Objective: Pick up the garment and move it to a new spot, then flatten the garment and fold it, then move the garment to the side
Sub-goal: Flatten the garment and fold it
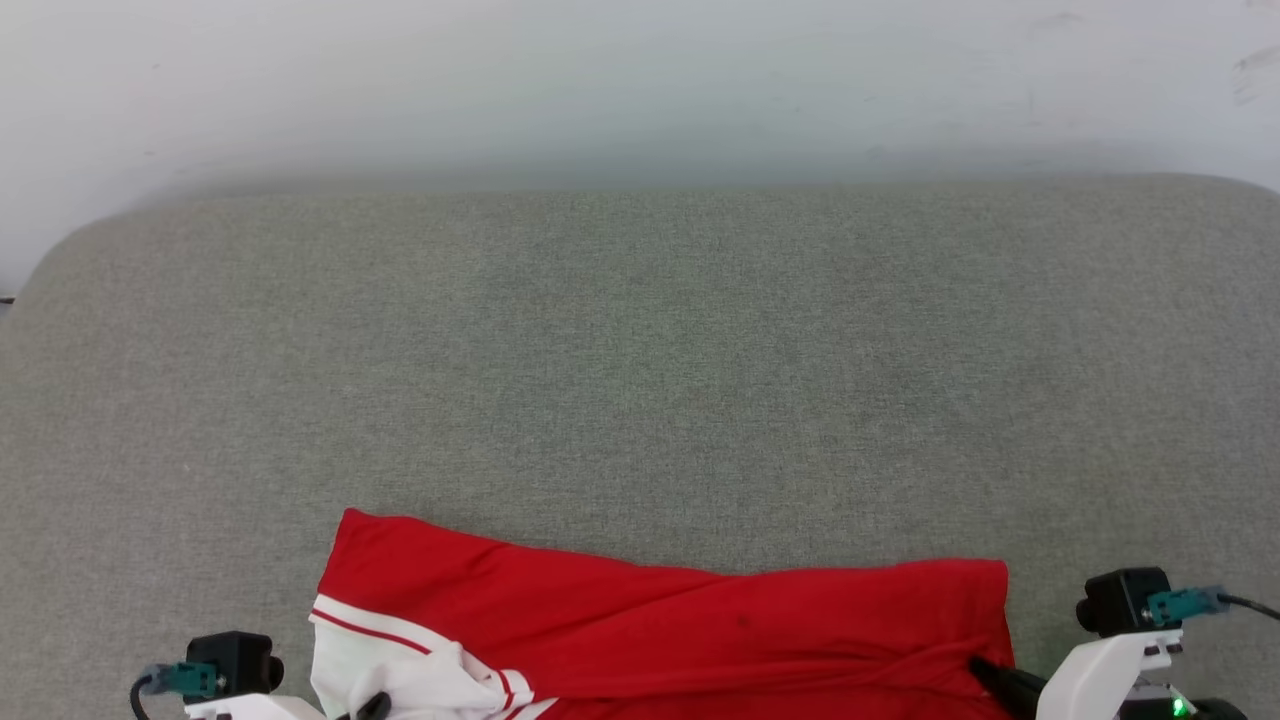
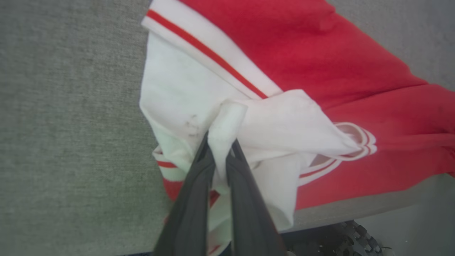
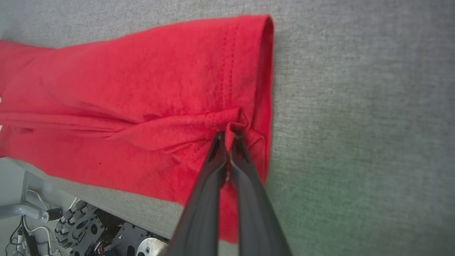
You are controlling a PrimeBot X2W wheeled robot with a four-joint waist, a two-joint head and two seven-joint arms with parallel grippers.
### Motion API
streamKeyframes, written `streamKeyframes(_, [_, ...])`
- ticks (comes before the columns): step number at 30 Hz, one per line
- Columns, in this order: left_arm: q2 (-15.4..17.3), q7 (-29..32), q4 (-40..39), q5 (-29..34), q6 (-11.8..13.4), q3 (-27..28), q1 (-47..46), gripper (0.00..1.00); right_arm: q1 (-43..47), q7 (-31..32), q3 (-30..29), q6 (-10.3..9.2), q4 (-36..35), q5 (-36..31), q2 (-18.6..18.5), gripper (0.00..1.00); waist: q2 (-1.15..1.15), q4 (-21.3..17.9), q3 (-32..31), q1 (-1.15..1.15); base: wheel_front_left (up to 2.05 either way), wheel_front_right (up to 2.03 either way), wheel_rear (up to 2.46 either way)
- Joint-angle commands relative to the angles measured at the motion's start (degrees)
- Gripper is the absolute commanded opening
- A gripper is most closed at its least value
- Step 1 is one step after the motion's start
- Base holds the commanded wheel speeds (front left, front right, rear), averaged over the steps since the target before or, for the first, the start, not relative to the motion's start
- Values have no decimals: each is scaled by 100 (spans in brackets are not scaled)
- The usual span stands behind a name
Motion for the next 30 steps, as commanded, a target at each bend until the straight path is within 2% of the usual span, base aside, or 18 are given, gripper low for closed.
streamKeyframes(1, [-119, -81, 127, 29, 22, -47, 52, 46, 185, -78, -81, -5, -56, -101, 127, 30, 0, -6, -20, 1, 0, 0, 0])
streamKeyframes(2, [-194, -129, 192, 18, 5, -61, 32, 100, 225, -175, -119, -6, -86, -137, 182, 64, 0, -8, -26, 1, 0, 0, 0])
streamKeyframes(4, [-281, -188, 323, 66, -57, -131, -17, 100, 313, -330, -160, -5, -110, -207, 310, 100, 0, -18, -49, 1, 0, 0, 0])
streamKeyframes(9, [-506, -735, 457, 199, -186, -35, -188, 100, 447, -854, -299, -5, -336, -397, 548, 100, 0, -37, -175, 1, 0, 0, 0])
streamKeyframes(13, [-499, -1197, 359, 491, -237, 32, -340, 100, 471, -955, -371, -5, -551, -443, 543, 100, 0, -54, -270, 1, 0, 0, 0])
streamKeyframes(17, [-419, -1796, 198, 1028, -60, 117, -534, 100, 422, -782, -602, -5, -722, -440, 433, 100, 0, -49, -294, 1, 0, 0, 0])
streamKeyframes(23, [-592, -2574, 38, 1467, 145, 274, -666, 100, 327, -337, -870, -5, -790, -421, 176, 100, 0, -33, -241, 1, 0, 0, 0])
streamKeyframes(30, [-847, -2841, -192, 2068, 197, 470, -773, 100, 236, 248, -629, -5, -696, -297, -159, 100, 0, 126, -27, 1, 0, 0, 0])
